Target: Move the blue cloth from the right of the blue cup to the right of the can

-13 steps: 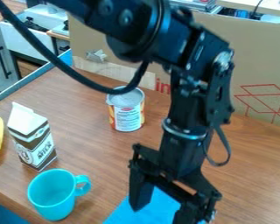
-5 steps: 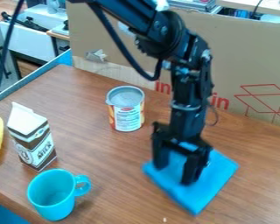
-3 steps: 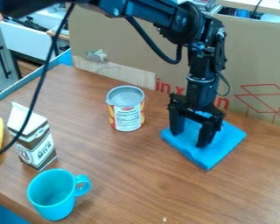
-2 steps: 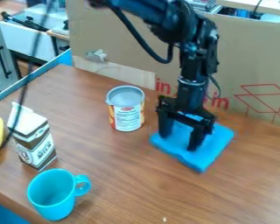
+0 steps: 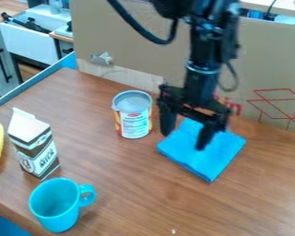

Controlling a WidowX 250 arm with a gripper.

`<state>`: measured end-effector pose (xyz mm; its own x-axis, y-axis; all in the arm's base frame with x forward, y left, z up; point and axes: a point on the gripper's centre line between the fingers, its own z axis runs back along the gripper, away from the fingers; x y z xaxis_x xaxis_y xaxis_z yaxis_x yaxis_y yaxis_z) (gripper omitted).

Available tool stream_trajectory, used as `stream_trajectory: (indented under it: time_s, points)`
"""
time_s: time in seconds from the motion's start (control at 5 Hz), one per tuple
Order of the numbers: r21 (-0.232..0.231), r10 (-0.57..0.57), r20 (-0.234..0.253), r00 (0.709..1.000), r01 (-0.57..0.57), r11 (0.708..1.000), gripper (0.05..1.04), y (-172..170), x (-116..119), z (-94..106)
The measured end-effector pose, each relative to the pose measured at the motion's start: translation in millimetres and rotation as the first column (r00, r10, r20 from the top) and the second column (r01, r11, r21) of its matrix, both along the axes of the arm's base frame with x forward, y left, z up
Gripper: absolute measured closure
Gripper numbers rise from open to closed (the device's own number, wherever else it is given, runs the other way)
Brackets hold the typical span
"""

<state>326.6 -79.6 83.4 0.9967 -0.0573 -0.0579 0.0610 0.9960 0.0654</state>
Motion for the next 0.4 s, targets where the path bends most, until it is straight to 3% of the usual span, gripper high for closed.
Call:
stream_trajectory:
  time_s: [0.2,0.4]
  points:
    - [0.030,-0.098,-0.053,0.994,0.100,0.995,0.083,-12,-7,17.2]
    - [0.070,-0.121,-0.077,0.990,0.126,0.989,0.083,-15,-28,27.6]
